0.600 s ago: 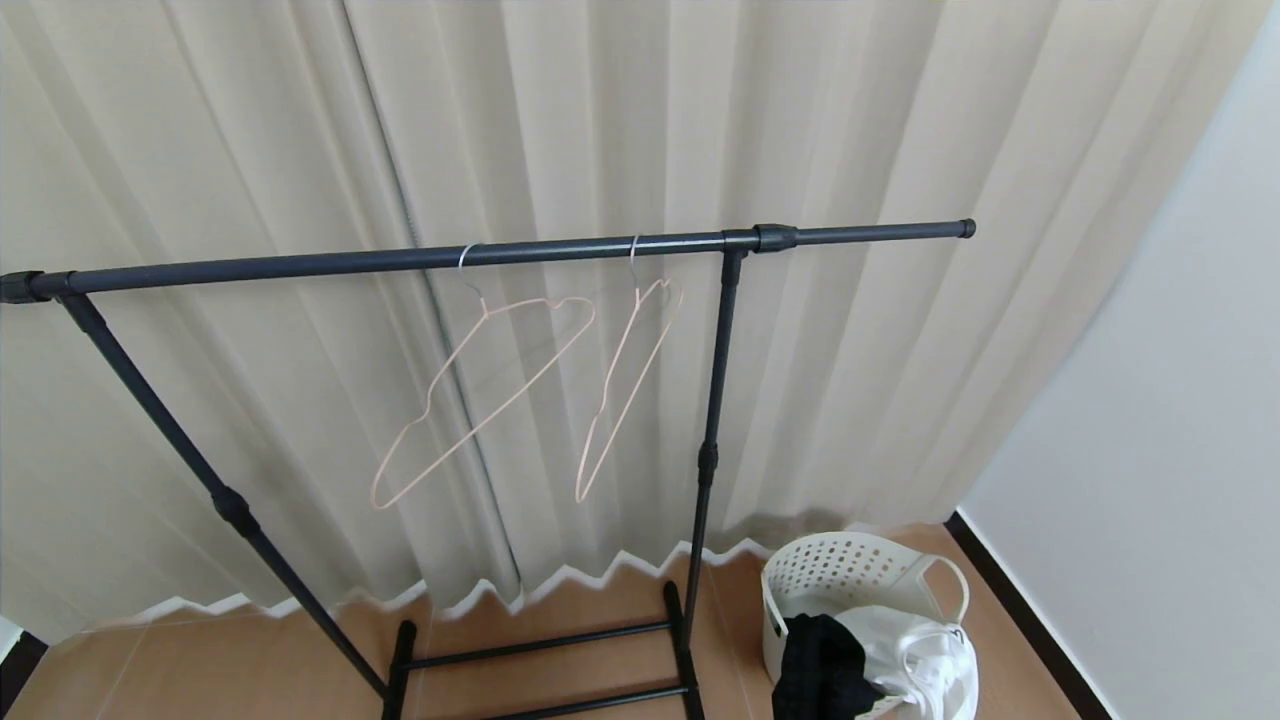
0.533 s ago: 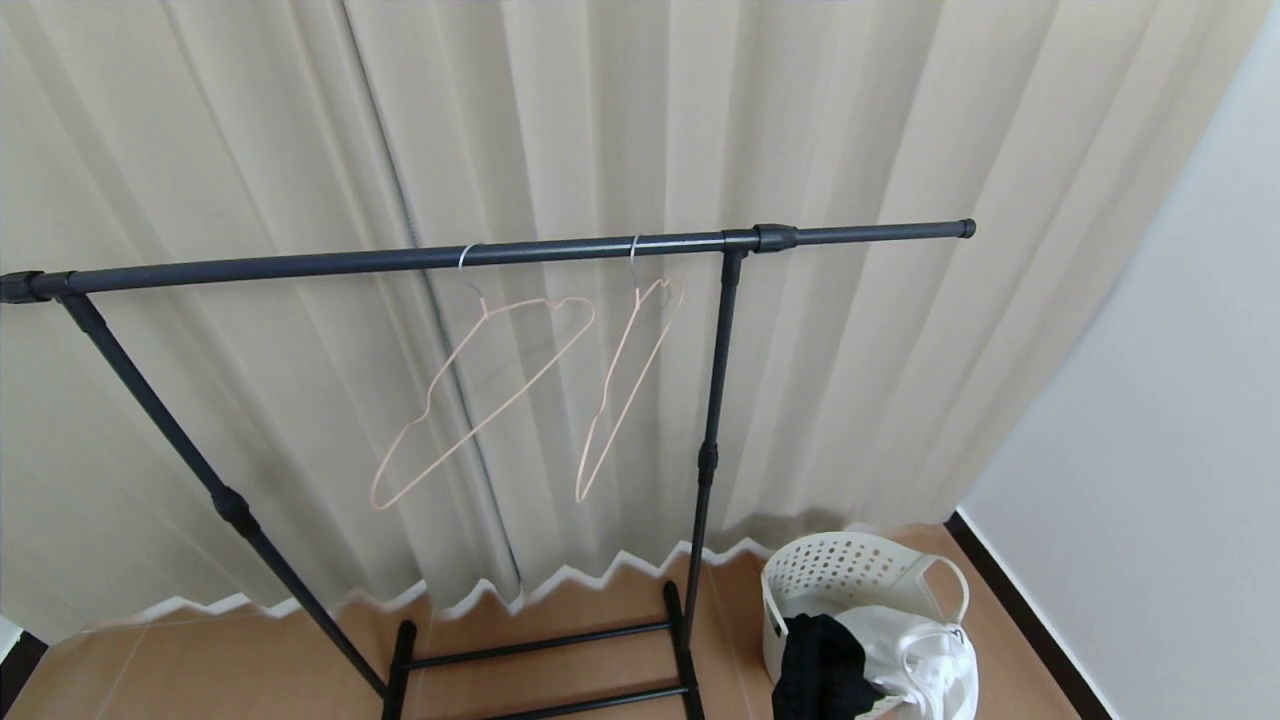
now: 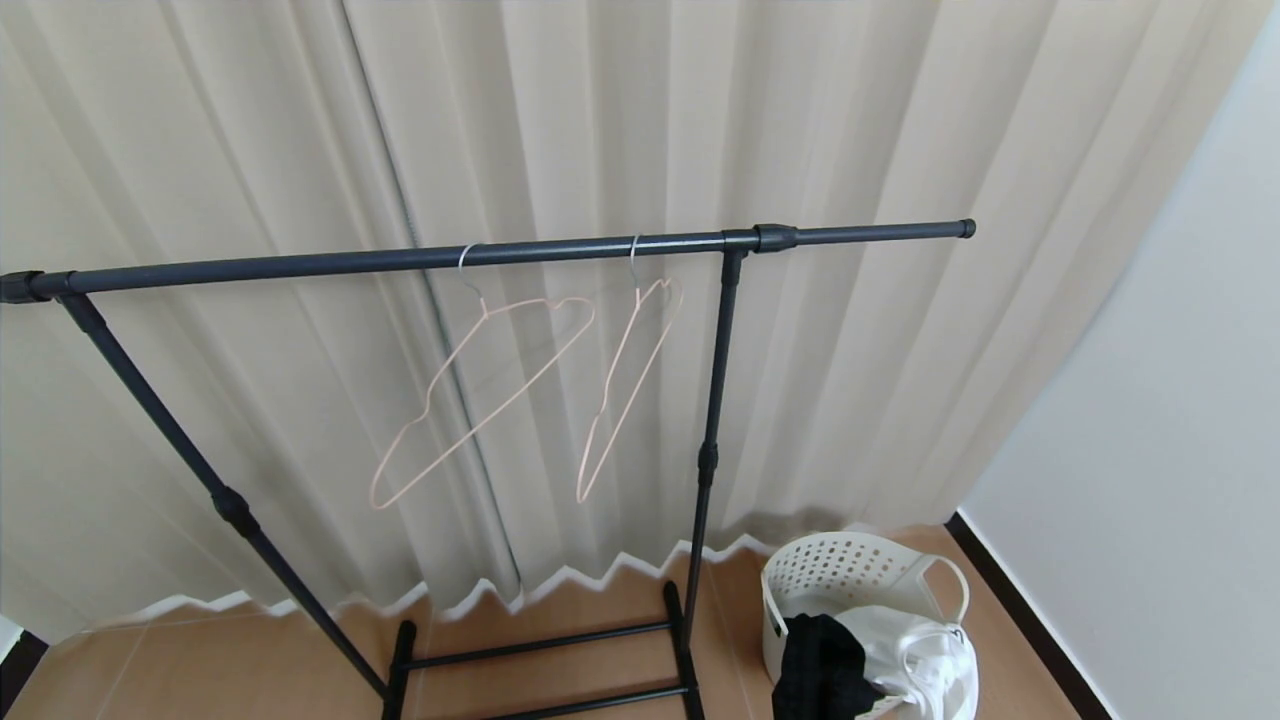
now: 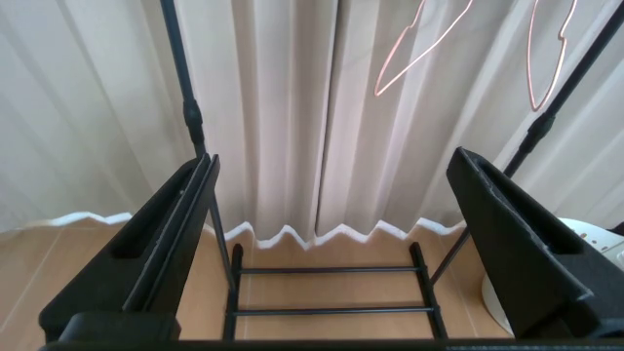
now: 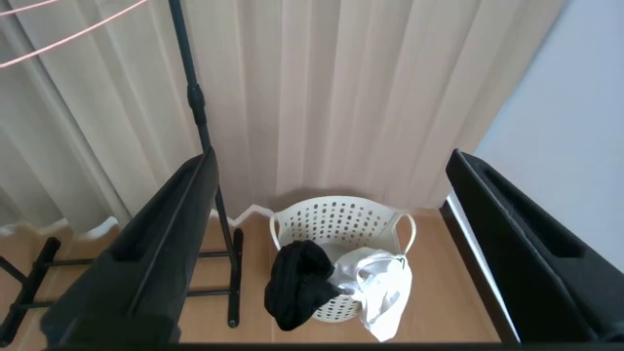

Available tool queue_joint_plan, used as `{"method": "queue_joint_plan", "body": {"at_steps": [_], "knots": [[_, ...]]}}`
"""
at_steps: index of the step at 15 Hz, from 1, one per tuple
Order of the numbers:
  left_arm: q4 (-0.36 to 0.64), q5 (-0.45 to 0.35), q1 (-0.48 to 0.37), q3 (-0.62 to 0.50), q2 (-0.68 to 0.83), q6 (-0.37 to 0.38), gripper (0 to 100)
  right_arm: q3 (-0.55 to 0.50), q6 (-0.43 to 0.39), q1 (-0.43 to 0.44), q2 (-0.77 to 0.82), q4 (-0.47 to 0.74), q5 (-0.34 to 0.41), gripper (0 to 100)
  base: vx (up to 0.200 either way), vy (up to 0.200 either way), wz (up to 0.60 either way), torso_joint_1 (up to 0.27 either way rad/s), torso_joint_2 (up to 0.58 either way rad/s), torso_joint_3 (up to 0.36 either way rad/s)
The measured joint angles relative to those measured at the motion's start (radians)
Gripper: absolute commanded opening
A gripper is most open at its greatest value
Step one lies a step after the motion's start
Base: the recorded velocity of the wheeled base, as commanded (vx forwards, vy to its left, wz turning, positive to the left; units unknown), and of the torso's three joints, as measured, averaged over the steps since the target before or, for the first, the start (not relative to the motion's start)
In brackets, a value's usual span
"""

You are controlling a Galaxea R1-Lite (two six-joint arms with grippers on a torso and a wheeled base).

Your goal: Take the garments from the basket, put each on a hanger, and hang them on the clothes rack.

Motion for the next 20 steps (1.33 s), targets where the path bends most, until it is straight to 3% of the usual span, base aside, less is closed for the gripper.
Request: {"method": "queue_joint_plan", "body": {"at_steps": [20], "knots": [[-0.001, -0.002, 0.0, 0.0, 0.0, -0.006, 100, 0.0, 0.001, 0.0, 0.0, 0.0, 0.002, 100, 0.0, 0.0, 0.0, -0.013, 0.03, 0.015]]}}
